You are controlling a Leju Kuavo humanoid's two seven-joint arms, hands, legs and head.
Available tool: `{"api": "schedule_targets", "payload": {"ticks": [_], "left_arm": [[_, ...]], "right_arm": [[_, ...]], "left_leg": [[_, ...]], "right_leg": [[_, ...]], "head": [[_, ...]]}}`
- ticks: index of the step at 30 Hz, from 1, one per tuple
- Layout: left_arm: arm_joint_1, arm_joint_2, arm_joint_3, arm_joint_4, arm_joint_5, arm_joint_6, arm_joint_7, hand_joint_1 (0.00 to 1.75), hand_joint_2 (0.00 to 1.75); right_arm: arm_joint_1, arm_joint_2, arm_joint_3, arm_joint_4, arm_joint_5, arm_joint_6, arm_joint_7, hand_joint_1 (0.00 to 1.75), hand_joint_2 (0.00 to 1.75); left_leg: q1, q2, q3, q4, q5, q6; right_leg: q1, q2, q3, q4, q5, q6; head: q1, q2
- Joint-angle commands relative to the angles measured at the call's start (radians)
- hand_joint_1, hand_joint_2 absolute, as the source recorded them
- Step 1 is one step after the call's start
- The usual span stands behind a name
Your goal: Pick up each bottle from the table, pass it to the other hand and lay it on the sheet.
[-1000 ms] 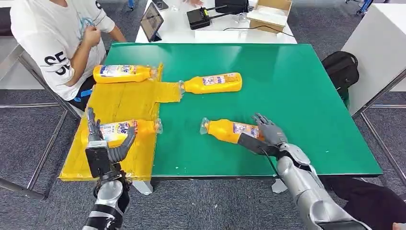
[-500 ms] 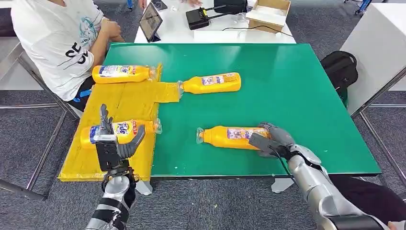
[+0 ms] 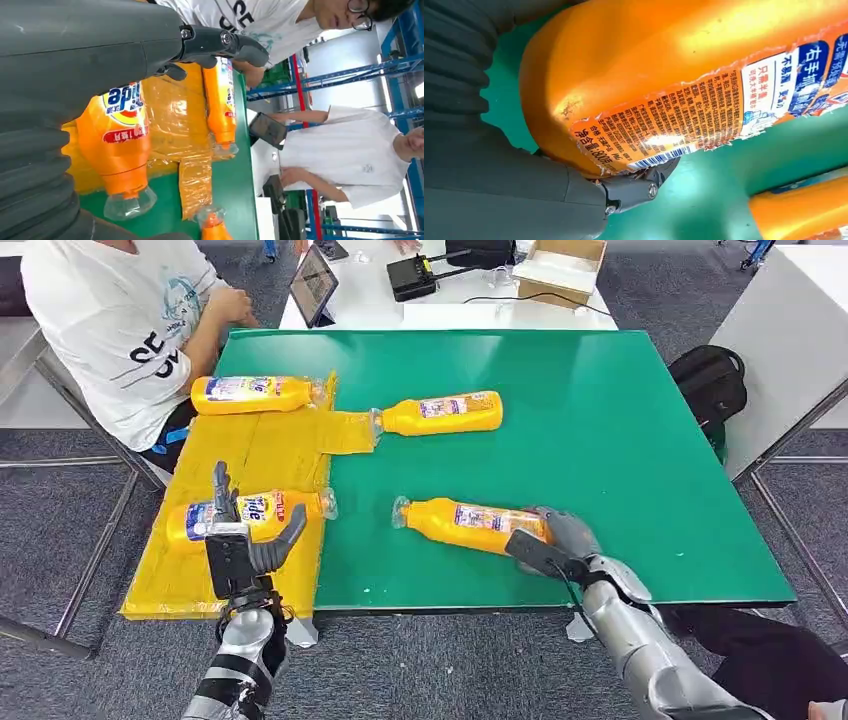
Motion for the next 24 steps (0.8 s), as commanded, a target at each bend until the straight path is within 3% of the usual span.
{"api": "schedule_targets", "payload": {"ticks": [1, 10, 17, 24], "left_arm": [[-0.038, 0.005, 0.023, 0.065, 0.006, -0.005, 0.004, 0.0, 1.75], [-0.032, -0.001, 0.036, 0.07, 0.003, -0.009, 0.004, 0.0, 1.75], [-0.023, -0.011, 0.042, 0.071, 0.006, 0.006, 0.004, 0.0, 1.75], [-0.008, -0.007, 0.045, 0.056, 0.017, 0.019, 0.004, 0.0, 1.75]], "right_arm": [[0.041, 0.048, -0.01, -0.027, -0.001, -0.034, -0.052, 1.75, 1.75], [0.066, 0.098, -0.07, -0.101, -0.044, -0.106, -0.078, 1.75, 1.75], [0.168, 0.18, -0.229, -0.379, -0.179, -0.241, -0.138, 1.75, 1.75], [0.221, 0.198, -0.288, -0.515, -0.222, -0.273, -0.146, 1.75, 1.75]], "left_leg": [[0.0, 0.0, 0.004, -0.001, -0.001, 0.001], [0.0, 0.001, 0.001, -0.001, -0.001, 0.001], [-0.001, 0.0, 0.001, 0.0, -0.002, 0.002], [-0.001, -0.001, -0.001, -0.001, -0.002, 0.001]], "right_leg": [[0.001, -0.001, 0.004, -0.002, -0.001, -0.004], [0.001, 0.0, 0.002, -0.001, -0.001, -0.002], [0.0, 0.0, 0.002, 0.001, -0.003, -0.004], [0.0, -0.001, 0.001, 0.001, -0.003, -0.003]], "head": [[0.0, 0.0], [0.0, 0.0], [0.0, 0.0], [0.0, 0.0]]}}
